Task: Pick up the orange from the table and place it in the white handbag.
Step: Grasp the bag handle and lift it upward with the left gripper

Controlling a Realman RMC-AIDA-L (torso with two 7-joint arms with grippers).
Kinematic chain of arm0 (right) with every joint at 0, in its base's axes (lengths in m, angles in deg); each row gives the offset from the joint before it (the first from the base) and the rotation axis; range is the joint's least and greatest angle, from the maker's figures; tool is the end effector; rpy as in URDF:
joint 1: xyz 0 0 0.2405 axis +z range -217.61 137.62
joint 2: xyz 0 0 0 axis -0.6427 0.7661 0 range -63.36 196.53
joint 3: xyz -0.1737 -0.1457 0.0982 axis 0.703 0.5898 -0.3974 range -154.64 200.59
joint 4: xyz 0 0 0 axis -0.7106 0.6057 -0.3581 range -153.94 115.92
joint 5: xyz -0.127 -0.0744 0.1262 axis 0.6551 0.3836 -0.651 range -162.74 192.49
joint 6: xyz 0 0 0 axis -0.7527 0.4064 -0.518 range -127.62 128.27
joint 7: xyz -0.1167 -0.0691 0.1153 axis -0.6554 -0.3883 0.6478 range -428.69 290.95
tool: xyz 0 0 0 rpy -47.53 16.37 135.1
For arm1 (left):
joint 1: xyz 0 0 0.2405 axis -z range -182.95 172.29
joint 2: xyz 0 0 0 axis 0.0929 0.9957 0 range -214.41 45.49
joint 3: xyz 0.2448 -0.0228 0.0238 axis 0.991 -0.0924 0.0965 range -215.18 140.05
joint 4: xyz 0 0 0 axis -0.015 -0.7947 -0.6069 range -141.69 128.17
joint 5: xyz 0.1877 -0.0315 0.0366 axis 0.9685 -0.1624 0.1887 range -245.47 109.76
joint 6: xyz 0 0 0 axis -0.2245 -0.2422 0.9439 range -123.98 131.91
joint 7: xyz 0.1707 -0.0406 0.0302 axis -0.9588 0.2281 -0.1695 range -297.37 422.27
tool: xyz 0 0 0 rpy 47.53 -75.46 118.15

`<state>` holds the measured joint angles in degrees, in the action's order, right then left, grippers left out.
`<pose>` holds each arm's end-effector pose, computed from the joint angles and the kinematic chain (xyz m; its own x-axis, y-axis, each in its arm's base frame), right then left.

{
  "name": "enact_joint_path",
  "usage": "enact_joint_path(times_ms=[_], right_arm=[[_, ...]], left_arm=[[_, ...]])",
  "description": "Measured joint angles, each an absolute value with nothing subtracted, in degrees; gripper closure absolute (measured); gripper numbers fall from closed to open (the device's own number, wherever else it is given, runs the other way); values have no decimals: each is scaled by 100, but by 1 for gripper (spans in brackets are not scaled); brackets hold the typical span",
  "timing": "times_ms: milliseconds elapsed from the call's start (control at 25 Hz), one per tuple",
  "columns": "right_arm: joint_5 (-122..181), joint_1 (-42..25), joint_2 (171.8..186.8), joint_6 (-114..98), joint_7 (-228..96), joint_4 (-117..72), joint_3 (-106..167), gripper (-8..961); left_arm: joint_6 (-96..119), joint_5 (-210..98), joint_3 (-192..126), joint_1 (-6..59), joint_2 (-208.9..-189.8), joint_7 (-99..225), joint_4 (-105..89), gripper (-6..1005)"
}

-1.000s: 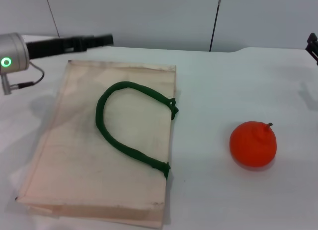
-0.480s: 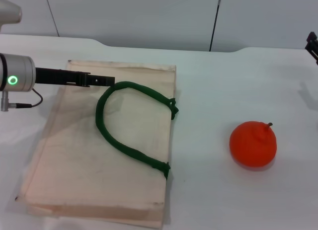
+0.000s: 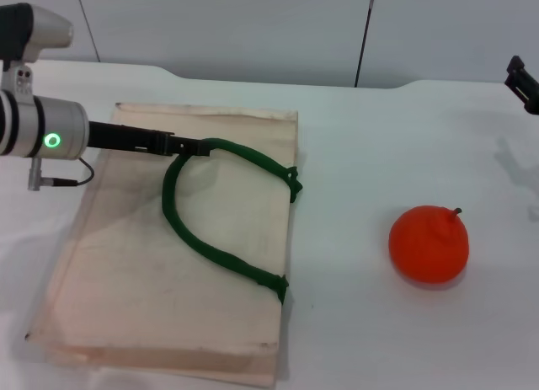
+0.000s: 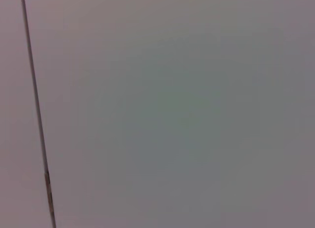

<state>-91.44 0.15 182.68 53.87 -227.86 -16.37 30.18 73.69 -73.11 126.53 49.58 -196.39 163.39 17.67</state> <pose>0.2894 0.4267 0.0074 0.6584 -0.0927 -0.7469 -0.7501 -0.1618 -0.6412 -0.2616 0.4198 -0.0012 0.5628 0.7220 0.4024 0.8266 -0.4875 -0.2813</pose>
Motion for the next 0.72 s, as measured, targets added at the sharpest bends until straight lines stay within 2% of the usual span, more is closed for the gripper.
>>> enact_joint_path(times_ms=[640, 720], right_arm=[[-9148, 26, 18268, 5332, -22786, -1655, 3003, 68], [-9148, 26, 18268, 5325, -22786, -1655, 3002, 68]], left_arm=[[7128, -6929, 12652, 5106, -19660, 16390, 1432, 338], [7129, -6929, 12653, 5108, -19660, 16391, 1430, 424]])
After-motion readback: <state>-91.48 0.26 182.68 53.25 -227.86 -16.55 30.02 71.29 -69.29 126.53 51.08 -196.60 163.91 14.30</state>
